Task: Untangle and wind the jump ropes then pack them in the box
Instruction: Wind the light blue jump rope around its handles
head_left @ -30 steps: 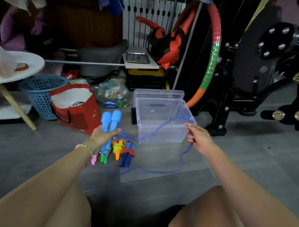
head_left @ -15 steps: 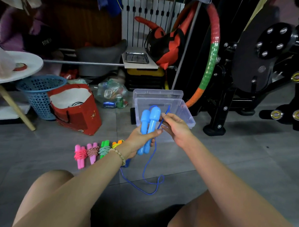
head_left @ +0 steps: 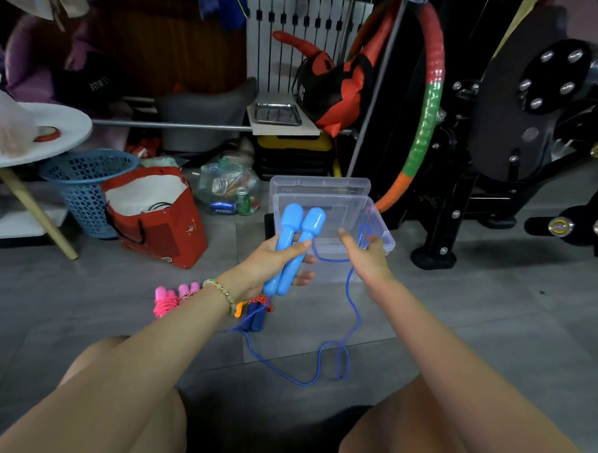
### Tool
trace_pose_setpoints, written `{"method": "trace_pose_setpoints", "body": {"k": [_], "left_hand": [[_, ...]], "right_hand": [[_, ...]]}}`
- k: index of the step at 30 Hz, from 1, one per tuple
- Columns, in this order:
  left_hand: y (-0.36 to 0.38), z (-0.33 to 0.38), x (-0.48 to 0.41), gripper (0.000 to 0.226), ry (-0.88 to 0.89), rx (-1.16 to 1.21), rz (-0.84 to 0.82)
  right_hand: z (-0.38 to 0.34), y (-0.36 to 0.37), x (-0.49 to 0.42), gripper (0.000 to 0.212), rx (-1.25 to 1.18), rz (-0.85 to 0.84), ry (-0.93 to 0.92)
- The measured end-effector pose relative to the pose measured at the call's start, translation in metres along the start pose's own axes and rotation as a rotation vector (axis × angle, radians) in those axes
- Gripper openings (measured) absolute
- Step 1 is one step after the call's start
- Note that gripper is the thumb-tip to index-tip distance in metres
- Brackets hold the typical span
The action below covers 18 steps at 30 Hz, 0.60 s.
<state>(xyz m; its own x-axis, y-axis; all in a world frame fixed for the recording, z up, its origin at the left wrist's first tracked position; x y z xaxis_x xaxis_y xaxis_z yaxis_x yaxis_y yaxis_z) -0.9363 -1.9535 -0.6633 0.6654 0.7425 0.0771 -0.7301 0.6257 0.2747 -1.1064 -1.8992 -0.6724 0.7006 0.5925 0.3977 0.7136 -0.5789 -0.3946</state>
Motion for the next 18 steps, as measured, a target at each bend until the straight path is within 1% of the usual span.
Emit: {"method": "trace_pose_setpoints", "body": {"k": [1,2,3,5,7,9,11,13,16,18], "left_hand": [[0.004,0.003,-0.001,0.015,0.01,0.006,-0.015],[0.009,0.007,-0.001,0.016,0.019,0.01,-0.033],[0.014,0.009,-0.002,0.017,0.022,0.008,-0.058],[0.025,0.013,0.0,0.017,0.012,-0.011,-0.129],[0.033,0.013,0.004,0.018,-0.007,-0.044,-0.197],[0.04,0.012,0.011,0.019,-0.02,-0.116,-0.267],[0.044,0.013,0.017,0.018,-0.009,-0.188,-0.328],[0.045,0.016,0.021,0.017,-0.004,-0.211,-0.343],[0.045,0.018,0.025,0.015,-0.029,-0.151,-0.331],[0.045,0.017,0.027,0.013,-0.047,-0.109,-0.335]], "right_hand": [[-0.005,-0.001,0.003,0.083,0.01,0.023,-0.025],[-0.015,-0.002,0.007,0.089,-0.018,0.035,-0.086],[-0.029,-0.002,0.013,0.086,-0.07,0.019,-0.173],[-0.058,-0.001,0.034,0.064,-0.148,-0.067,-0.349],[-0.077,0.001,0.05,0.037,-0.154,-0.163,-0.462],[-0.083,0.006,0.057,0.02,-0.166,-0.287,-0.482],[-0.083,0.008,0.06,0.015,-0.186,-0.37,-0.472],[-0.079,0.007,0.061,0.018,-0.178,-0.406,-0.456],[-0.077,0.014,0.068,0.027,-0.129,-0.452,-0.45],[-0.078,0.018,0.072,0.03,-0.154,-0.472,-0.437]]}}
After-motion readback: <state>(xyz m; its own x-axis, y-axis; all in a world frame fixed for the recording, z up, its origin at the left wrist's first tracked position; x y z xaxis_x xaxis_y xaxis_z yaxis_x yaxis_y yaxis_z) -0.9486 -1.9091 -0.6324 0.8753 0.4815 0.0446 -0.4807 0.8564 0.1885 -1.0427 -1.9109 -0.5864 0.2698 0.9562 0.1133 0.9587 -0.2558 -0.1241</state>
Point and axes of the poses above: each hand's wrist, its own x-axis away from the middle knuckle, its own y-axis out of the palm, z = x × y, the point moved 8 cm from there along -x, towards the middle knuckle, and after that the axes turned 11 degrees about y, right-handed, at the moved point
